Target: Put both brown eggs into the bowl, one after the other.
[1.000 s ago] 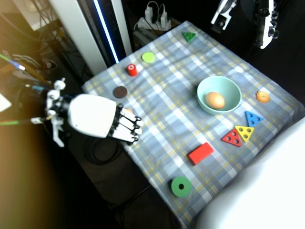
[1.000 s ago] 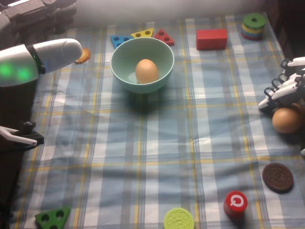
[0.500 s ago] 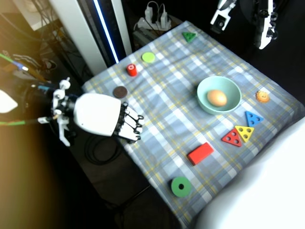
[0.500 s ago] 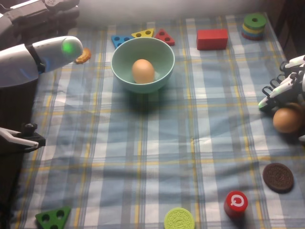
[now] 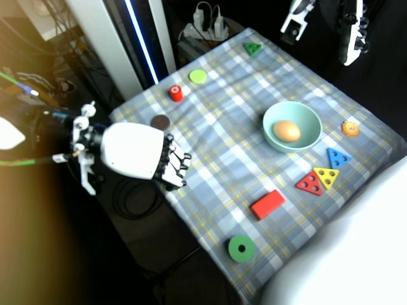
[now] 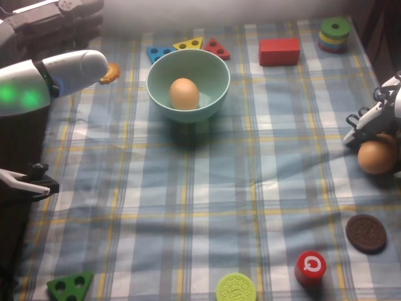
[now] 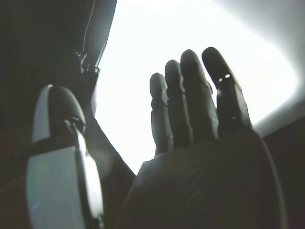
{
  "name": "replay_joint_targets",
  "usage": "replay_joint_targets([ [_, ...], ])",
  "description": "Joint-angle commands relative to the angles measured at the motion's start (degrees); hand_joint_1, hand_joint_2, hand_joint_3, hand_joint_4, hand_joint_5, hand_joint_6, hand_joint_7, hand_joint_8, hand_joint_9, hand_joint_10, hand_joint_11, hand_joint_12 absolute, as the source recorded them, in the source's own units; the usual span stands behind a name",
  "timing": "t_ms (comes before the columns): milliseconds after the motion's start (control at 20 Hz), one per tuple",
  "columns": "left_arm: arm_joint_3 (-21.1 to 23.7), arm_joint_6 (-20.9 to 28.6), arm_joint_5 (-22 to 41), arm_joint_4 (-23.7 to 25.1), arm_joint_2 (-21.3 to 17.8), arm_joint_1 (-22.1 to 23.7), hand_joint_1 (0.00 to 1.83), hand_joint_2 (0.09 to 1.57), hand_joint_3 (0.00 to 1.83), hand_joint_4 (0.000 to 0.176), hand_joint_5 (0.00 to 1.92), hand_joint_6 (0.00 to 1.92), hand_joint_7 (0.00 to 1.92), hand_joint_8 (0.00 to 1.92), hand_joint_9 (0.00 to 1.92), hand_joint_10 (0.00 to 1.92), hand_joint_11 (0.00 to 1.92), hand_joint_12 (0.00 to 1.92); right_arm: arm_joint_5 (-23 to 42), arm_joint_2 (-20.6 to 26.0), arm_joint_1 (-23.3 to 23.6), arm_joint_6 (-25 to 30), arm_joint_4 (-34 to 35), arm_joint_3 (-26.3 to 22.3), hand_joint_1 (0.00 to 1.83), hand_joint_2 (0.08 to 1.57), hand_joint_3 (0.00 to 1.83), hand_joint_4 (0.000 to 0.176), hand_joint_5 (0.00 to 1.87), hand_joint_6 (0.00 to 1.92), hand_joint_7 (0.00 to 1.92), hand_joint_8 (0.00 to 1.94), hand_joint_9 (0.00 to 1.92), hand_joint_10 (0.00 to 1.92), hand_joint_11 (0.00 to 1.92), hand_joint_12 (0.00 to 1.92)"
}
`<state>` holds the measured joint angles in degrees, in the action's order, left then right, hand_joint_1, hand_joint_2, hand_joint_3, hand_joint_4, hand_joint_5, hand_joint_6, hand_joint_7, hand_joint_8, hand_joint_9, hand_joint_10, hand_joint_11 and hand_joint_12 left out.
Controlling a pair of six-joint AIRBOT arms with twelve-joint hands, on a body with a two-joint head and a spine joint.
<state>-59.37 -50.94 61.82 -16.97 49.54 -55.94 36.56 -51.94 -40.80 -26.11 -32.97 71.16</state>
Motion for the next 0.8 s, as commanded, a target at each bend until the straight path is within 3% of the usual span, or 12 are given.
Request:
replay_joint_targets([
  [0,-0.13,0.9,7.32,-0.2,0.11,0.39,0.87,0.93,0.0,0.022,0.49,0.0,0.48,0.0,0.45,0.0,0.01,0.99,3.05,-0.05,0.71,-0.05,0.98,0.3,1.18,0.97,0.0,0.0,0.89,0.01,1.2,0.04,1.25,0.18,0.85,1.16],
  [50,-0.13,0.9,7.35,-0.2,0.11,0.37,0.86,0.93,0.0,0.023,0.49,0.0,0.48,0.0,0.45,0.0,0.01,0.98,3.05,-0.16,0.8,-0.05,0.94,0.3,1.34,0.98,0.01,0.0,0.92,0.01,1.27,0.39,1.29,0.31,0.93,1.24],
  [150,-0.12,0.9,7.37,-0.29,0.12,0.3,0.87,0.93,0.0,0.02,0.5,0.0,0.49,0.0,0.45,0.0,0.02,0.95,3.1,-0.55,1.07,-0.05,0.94,0.36,1.38,1.0,0.0,0.0,0.95,0.0,1.22,0.6,1.2,0.6,0.95,1.29],
  [200,-0.13,0.9,7.43,-0.45,0.14,0.15,0.86,0.93,0.0,0.032,0.49,0.0,0.48,0.0,0.45,0.0,0.02,0.94,3.24,-0.96,1.51,-0.05,0.94,0.48,1.3,1.03,0.0,0.0,1.11,0.53,1.19,0.66,1.23,0.71,1.05,1.28],
  [300,-0.12,0.9,7.51,-0.62,0.14,-0.02,0.85,0.93,0.0,0.04,0.5,0.0,0.49,0.0,0.45,0.0,0.02,0.94,3.4,-1.45,2.02,-0.05,0.97,0.73,1.28,1.04,0.0,0.0,1.11,0.69,1.16,0.72,1.22,0.82,1.04,1.37],
  [400,-0.09,1.02,7.82,-0.91,0.12,-0.46,0.84,0.92,0.0,0.04,0.5,0.0,0.5,0.01,0.46,0.0,0.02,0.95,3.96,-2.52,3.09,-0.04,1.23,1.33,1.17,1.01,0.0,0.0,1.24,0.53,1.07,1.41,1.09,1.8,1.1,1.88],
  [450,-0.1,1.12,7.92,-0.92,0.11,-0.53,0.83,0.93,0.0,0.035,0.5,0.0,0.5,0.0,0.46,0.0,0.02,0.98,4.12,-2.73,3.19,-0.04,1.33,1.43,1.13,1.02,0.0,0.012,1.21,0.58,1.05,1.58,1.11,1.9,1.15,1.91],
  [500,-0.1,1.18,7.99,-0.92,0.11,-0.55,0.83,0.93,0.0,0.035,0.5,0.0,0.5,0.0,0.46,0.0,0.01,0.98,4.22,-2.93,3.22,-0.04,1.38,1.51,1.11,1.04,0.0,0.031,1.17,0.66,1.08,1.28,1.1,1.62,1.04,1.83],
  [550,-0.1,1.19,8.02,-0.92,0.13,-0.55,0.82,0.93,0.0,0.033,0.5,0.0,0.5,0.0,0.47,0.0,0.03,0.96,4.22,-3.08,3.22,-0.04,1.38,1.58,1.06,1.06,0.0,0.132,1.11,0.75,1.17,0.95,1.11,1.42,1.0,1.74],
  [600,-0.09,1.19,8.05,-0.94,0.13,-0.61,0.83,0.93,0.0,0.037,0.5,0.0,0.49,0.0,0.45,0.0,0.02,0.95,4.14,-3.19,3.2,-0.04,1.5,1.7,1.04,1.07,0.0,0.167,1.08,0.8,1.26,0.55,1.15,1.05,0.96,1.53],
  [650,-0.08,1.23,8.07,-0.97,0.13,-0.67,0.83,0.93,0.0,0.032,0.5,0.0,0.49,0.0,0.46,0.0,0.03,0.95,4.06,-3.2,3.2,-0.04,1.88,1.75,1.06,1.06,0.0,0.146,1.1,0.77,1.31,0.34,1.2,0.83,0.97,1.34],
  [750,-0.01,1.5,8.35,-1.13,0.1,-0.96,0.81,0.93,0.0,0.048,0.49,0.0,0.5,0.0,0.47,0.0,0.02,0.98,4.53,-2.79,3.21,-0.05,3.98,1.74,1.05,1.05,0.0,0.175,1.13,0.72,1.32,0.39,1.14,1.13,0.99,1.55],
])
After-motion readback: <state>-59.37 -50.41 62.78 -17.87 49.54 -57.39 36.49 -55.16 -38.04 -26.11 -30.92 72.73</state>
